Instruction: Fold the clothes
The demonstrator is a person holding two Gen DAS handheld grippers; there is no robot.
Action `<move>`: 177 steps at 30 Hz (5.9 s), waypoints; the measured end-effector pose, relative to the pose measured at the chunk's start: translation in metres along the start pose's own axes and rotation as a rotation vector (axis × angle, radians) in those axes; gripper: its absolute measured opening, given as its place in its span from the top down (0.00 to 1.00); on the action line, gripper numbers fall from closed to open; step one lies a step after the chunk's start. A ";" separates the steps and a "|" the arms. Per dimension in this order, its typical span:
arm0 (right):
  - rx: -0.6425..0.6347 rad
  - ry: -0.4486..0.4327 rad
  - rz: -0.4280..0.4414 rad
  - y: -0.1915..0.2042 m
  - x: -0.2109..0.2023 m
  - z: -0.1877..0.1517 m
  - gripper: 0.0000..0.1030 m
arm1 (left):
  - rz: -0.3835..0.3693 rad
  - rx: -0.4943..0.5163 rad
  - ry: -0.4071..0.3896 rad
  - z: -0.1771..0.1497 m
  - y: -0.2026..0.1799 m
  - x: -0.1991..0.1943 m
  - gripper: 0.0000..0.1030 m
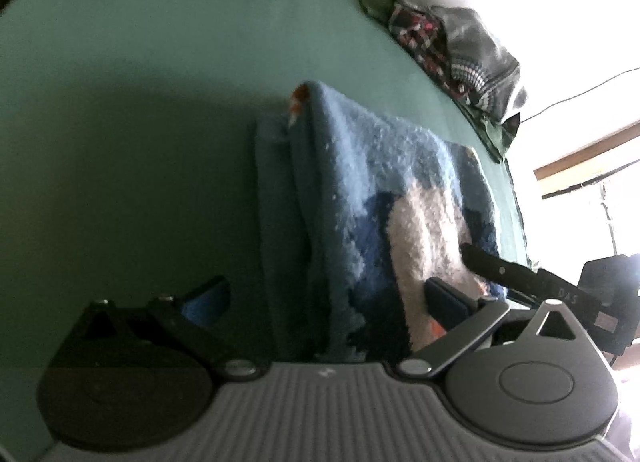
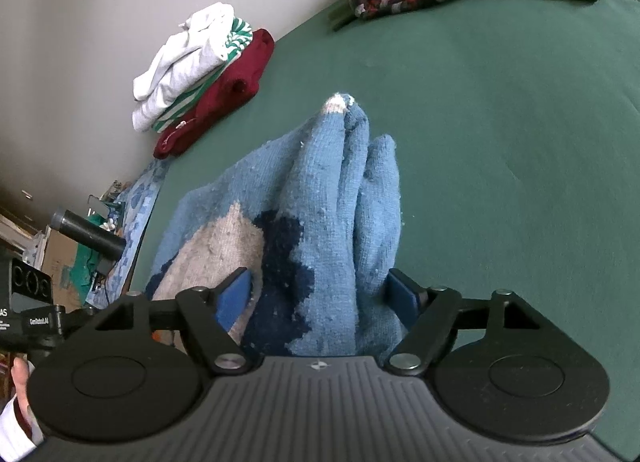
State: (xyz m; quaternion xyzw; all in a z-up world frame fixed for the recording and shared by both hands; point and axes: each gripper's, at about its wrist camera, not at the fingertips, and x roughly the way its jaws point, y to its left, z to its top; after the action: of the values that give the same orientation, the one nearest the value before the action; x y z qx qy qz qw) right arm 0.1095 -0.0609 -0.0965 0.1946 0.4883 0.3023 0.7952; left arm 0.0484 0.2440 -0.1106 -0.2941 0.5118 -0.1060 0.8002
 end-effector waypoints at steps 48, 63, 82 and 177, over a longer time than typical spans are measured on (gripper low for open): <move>0.048 -0.030 0.145 -0.006 0.016 0.001 0.38 | -0.033 -0.157 -0.224 -0.027 -0.020 0.005 0.42; -0.076 -0.072 0.311 0.074 -0.032 0.078 0.49 | -0.004 0.012 -0.358 0.040 -0.072 -0.134 0.51; -0.146 -0.341 0.287 0.252 0.109 0.258 0.49 | 0.113 0.253 -0.488 0.316 0.004 -0.204 0.52; -0.378 -0.198 -0.432 0.158 0.086 -0.046 0.19 | 0.606 0.260 -0.417 0.058 0.028 -0.101 0.01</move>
State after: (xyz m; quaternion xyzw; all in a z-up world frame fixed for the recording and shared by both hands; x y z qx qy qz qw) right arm 0.0522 0.1148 -0.0786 -0.0367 0.3738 0.1911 0.9069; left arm 0.0497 0.3350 -0.0329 -0.0409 0.3840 0.1334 0.9127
